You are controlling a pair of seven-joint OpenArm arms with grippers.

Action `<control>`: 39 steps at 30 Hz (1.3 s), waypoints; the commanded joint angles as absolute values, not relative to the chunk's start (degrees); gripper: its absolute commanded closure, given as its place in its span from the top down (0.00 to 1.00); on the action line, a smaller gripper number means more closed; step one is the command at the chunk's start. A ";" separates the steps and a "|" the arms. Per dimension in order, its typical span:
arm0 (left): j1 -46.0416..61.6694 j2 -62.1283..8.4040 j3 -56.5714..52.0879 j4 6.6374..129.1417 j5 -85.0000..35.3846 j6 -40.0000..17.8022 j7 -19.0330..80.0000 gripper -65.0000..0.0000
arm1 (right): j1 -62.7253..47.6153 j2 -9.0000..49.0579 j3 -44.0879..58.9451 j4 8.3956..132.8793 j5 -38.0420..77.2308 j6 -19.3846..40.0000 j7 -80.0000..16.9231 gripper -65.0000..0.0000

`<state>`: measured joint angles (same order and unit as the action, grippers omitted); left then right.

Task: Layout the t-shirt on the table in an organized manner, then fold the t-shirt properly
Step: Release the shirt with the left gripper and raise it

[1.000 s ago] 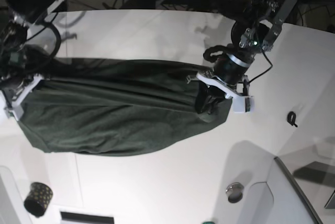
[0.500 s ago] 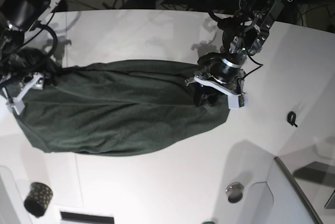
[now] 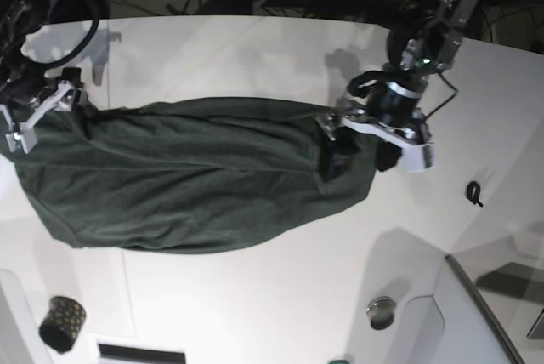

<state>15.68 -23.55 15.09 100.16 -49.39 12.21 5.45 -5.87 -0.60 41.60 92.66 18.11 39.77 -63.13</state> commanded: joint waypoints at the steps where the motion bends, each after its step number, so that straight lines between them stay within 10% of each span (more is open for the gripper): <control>1: 17.54 -24.13 13.41 102.64 -49.36 11.82 4.18 1.00 | -5.49 0.04 41.63 94.02 19.56 40.00 -62.11 0.66; 33: 35.74 -23.69 3.03 106.51 -48.92 11.65 3.65 1.00 | -5.14 -2.59 42.07 99.65 19.74 40.00 -61.67 0.56; 39: 35.74 -23.69 3.47 106.59 -48.92 11.65 3.65 1.00 | 0.75 -1.45 41.63 99.21 19.65 40.00 -62.11 0.16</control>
<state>35.42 -23.22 3.57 105.45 -49.34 12.05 4.97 0.47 -1.72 41.74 98.26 18.85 39.75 -62.94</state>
